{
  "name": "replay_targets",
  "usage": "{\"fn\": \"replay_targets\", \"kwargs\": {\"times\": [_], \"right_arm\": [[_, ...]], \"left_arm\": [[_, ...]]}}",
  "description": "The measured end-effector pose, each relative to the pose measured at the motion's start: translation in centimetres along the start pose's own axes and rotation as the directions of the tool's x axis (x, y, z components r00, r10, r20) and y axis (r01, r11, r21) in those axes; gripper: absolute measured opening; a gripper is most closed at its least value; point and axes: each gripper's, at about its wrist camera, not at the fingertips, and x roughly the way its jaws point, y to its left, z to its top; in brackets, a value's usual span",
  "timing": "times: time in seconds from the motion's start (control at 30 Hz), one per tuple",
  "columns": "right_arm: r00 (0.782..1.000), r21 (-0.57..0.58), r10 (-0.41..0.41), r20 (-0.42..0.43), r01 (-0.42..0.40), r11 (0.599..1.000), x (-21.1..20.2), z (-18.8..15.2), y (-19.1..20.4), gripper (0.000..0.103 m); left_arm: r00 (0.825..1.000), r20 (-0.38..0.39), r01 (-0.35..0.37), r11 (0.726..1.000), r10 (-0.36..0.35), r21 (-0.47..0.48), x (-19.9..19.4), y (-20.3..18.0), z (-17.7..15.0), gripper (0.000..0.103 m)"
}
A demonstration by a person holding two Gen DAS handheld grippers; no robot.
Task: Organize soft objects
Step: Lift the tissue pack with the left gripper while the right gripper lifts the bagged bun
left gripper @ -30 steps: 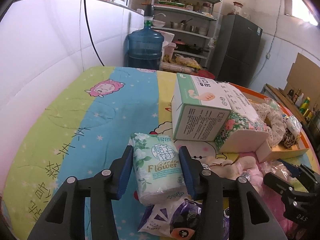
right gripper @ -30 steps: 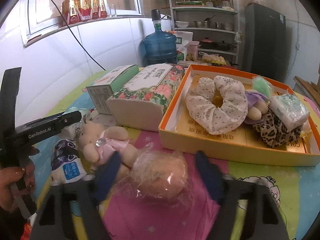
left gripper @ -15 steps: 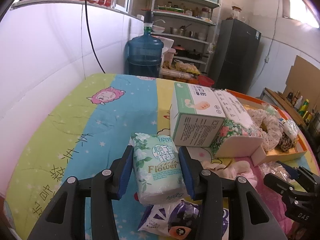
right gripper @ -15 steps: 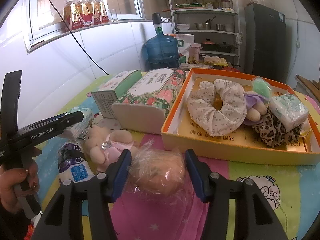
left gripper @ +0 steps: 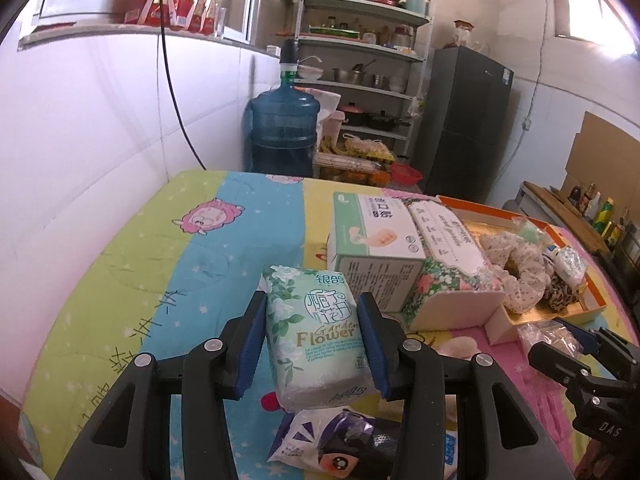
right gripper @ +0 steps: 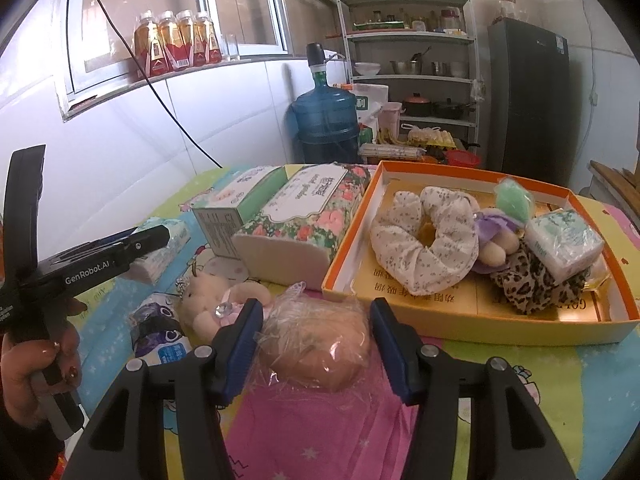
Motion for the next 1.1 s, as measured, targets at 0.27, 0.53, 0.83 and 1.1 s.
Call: {"fn": "replay_targets", "kwargs": {"times": [0.27,0.53,0.83,1.1], "right_arm": [[1.0,-0.006,-0.007,0.027,0.008,1.0,-0.9,0.7,-0.4,0.056],[0.998,-0.009,-0.025,0.051,0.025,1.0,-1.8,1.5,-1.3,0.056],[0.996,0.001,-0.05,0.07,0.05,0.999,-2.6,2.0,-2.7,0.056],[0.994,0.009,-0.068,0.086,0.068,0.998,-3.3,2.5,-4.1,0.056]], "left_arm": [[1.0,0.029,0.01,1.0,-0.01,0.02,-0.8,-0.9,1.2,0.047],[0.998,0.049,0.034,0.998,-0.037,0.051,-1.1,-2.7,2.3,0.047],[0.995,0.063,0.072,0.993,-0.078,0.088,-1.1,-5.3,3.3,0.047],[0.99,0.073,0.109,0.987,-0.118,0.122,-1.0,-7.9,4.2,0.047]]}}
